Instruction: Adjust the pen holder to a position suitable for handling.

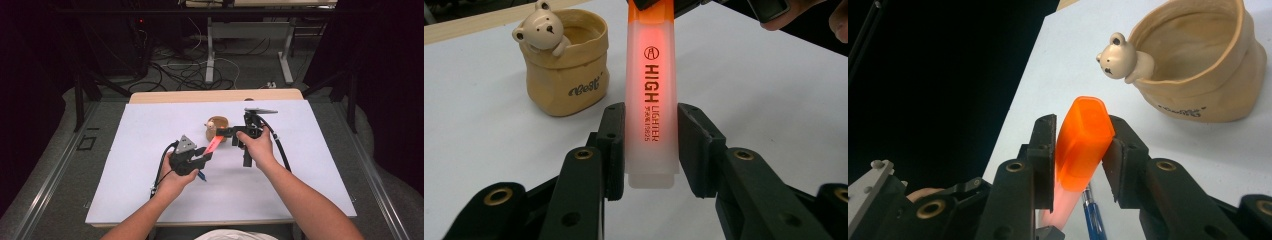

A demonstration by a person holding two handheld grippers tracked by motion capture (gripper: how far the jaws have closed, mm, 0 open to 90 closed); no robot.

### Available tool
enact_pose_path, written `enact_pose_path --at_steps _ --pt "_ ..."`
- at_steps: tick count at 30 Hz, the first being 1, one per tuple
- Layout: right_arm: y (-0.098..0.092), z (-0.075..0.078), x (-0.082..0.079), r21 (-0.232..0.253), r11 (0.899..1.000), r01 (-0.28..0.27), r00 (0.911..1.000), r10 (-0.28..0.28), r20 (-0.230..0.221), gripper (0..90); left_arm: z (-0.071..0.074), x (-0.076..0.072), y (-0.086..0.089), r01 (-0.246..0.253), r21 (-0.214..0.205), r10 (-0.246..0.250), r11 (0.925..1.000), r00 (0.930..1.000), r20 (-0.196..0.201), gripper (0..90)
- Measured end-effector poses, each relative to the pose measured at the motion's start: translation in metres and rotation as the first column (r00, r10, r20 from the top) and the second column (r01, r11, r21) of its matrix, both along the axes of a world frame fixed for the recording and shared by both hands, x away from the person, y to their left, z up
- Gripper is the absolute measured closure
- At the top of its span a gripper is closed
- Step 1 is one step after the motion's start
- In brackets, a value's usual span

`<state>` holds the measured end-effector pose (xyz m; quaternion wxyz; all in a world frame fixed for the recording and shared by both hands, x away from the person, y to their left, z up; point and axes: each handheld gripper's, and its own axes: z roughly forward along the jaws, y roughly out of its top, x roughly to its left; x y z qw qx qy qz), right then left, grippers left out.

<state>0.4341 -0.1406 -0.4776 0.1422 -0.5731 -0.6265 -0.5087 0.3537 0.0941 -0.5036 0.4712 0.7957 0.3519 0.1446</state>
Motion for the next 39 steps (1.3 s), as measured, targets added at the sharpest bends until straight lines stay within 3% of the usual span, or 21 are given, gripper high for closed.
enact_pose_path --at_steps 16,28,36,39 --pt "-0.0063 -0.0027 0.0007 0.044 0.999 -0.011 0.9975 0.014 -0.069 73.7 -0.0031 0.0004 -0.0014 0.016 -0.01 -0.017 0.9998 0.9997 -0.015 65.8" --pt "-0.0044 -0.0022 0.0004 0.05 0.999 -0.002 0.9981 0.005 -0.061 74.7 -0.0052 0.0009 -0.0013 0.014 -0.008 -0.014 0.9999 0.9998 -0.013 64.7" --pt "-0.0081 -0.001 0.0019 0.021 1.0 0.022 0.9996 -0.022 -0.015 74.8 -0.0067 0.0027 0.0007 0.002 -0.012 -0.002 0.9999 0.9996 -0.026 55.1" --pt "-0.0104 0.0017 0.0019 0.019 1.0 0.025 0.9995 -0.024 -0.018 74.8 -0.0073 0.0035 0.002 -0.002 -0.005 0.002 1.0 0.9996 -0.028 51.4"
